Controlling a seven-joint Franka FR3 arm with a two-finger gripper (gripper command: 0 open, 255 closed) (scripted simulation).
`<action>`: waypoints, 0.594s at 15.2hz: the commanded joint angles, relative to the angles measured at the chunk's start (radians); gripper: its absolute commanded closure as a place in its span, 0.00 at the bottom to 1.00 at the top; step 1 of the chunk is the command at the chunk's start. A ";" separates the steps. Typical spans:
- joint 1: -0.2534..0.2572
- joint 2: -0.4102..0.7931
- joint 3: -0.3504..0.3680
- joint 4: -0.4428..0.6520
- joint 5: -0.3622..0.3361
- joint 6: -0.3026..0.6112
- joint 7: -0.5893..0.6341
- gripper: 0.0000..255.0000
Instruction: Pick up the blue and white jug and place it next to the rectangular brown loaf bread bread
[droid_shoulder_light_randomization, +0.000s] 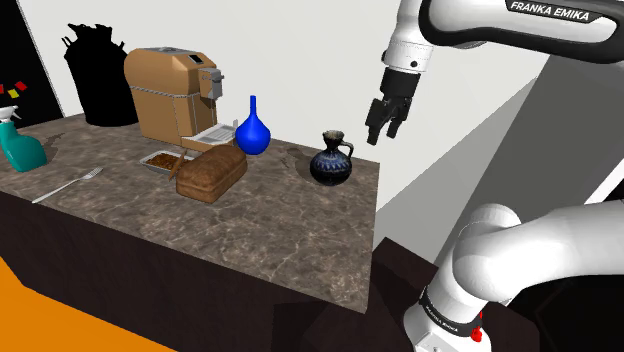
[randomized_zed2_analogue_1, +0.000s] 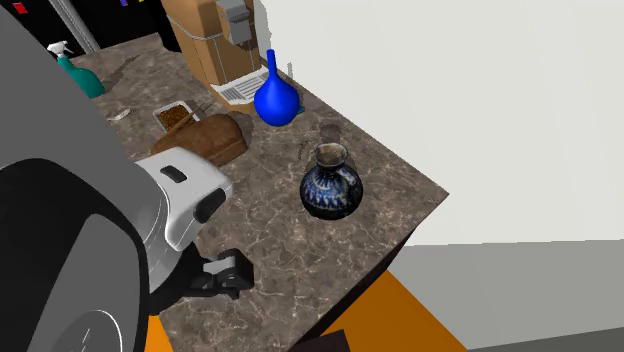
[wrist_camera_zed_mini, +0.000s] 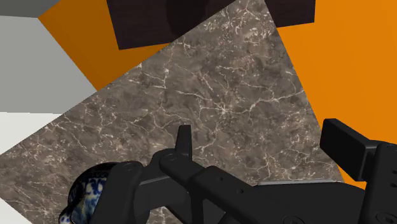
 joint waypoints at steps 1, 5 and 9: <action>0.000 0.000 0.000 0.000 0.000 0.000 0.000 0.00; -0.003 0.061 -0.086 -0.014 -0.061 0.079 -0.126 0.00; -0.001 0.146 -0.173 -0.004 -0.109 0.163 -0.249 0.00</action>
